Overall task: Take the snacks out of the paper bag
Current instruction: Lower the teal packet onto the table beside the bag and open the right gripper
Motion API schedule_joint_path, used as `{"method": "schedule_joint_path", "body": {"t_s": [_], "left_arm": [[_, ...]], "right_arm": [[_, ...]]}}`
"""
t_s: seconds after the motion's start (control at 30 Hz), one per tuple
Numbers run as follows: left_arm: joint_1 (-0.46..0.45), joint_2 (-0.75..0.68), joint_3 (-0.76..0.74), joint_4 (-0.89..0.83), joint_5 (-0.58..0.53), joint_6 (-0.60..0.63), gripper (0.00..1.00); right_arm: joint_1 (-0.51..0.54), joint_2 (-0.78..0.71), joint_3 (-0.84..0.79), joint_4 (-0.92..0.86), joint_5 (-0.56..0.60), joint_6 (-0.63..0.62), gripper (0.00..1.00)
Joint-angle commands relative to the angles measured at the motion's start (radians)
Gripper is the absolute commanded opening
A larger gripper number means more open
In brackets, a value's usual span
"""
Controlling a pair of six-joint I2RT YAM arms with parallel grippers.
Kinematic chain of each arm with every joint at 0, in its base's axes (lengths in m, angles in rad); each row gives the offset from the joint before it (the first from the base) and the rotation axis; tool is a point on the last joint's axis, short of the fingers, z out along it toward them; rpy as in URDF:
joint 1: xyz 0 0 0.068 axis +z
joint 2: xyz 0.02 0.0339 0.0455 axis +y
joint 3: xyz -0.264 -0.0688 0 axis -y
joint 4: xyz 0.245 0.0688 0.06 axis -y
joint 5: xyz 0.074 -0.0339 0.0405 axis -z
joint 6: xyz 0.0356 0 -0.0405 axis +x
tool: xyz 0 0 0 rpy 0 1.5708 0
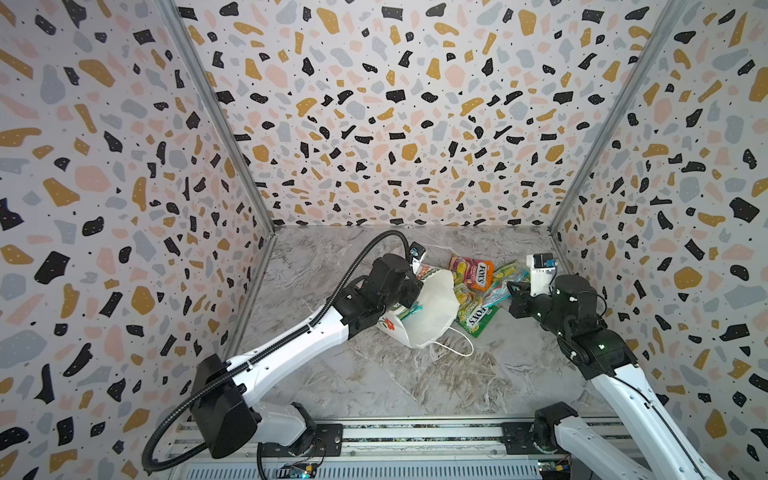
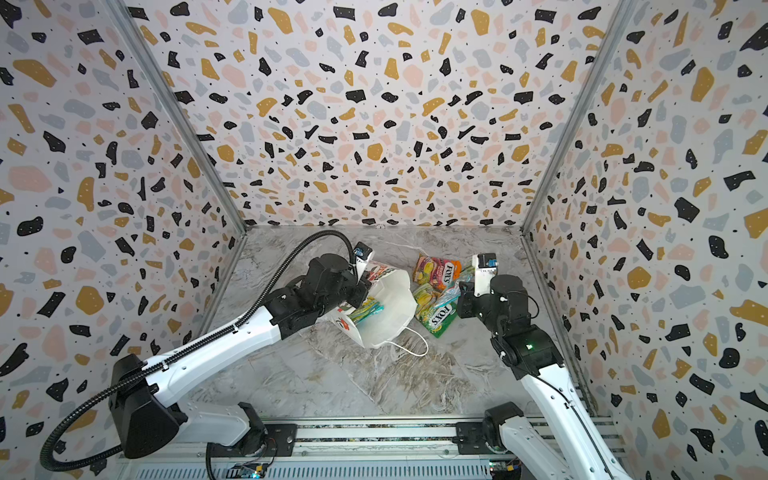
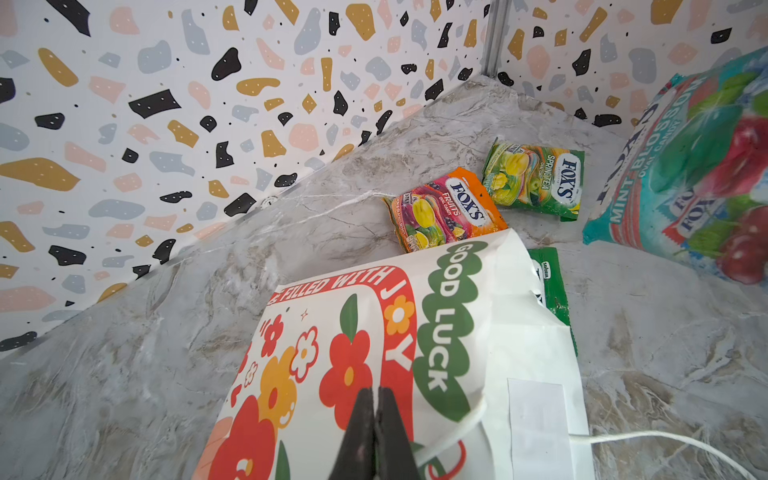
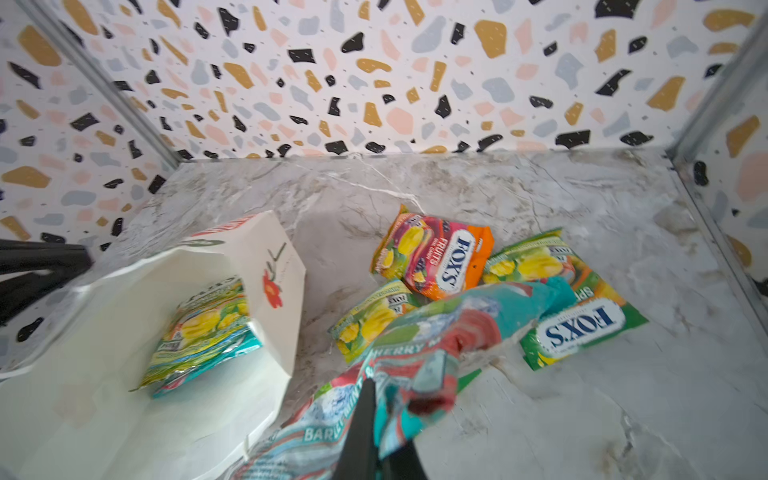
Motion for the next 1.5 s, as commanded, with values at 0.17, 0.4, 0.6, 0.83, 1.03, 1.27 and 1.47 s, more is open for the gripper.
{"method": "schedule_joint_path", "body": {"t_s": [0.17, 0.4, 0.6, 0.83, 1.03, 1.27, 1.47], "left_arm": [[-0.001, 0.0, 0.032, -0.01, -0.027, 0.01, 0.0], [-0.002, -0.003, 0.031, -0.009, -0.03, 0.014, 0.0], [-0.002, -0.002, 0.029, -0.006, -0.03, 0.014, 0.0], [-0.003, 0.0, 0.03, -0.005, -0.026, 0.012, 0.0], [-0.004, 0.004, 0.029, -0.005, -0.018, 0.01, 0.0], [-0.006, 0.006, 0.028, -0.003, -0.011, 0.008, 0.0], [-0.007, 0.004, 0.028, -0.003, -0.011, 0.006, 0.0]], "right_arm": [[-0.159, 0.004, -0.122, 0.073, -0.148, 0.036, 0.0], [-0.222, 0.034, -0.198, 0.168, -0.228, 0.069, 0.0], [-0.237, 0.03, -0.283, 0.242, -0.247, 0.101, 0.0], [-0.257, 0.011, -0.383, 0.235, -0.179, 0.15, 0.0], [-0.257, -0.033, -0.463, 0.221, -0.127, 0.246, 0.03], [-0.256, -0.108, -0.515, 0.204, -0.03, 0.314, 0.24], [-0.257, -0.134, -0.511, 0.164, 0.085, 0.325, 0.49]]}}
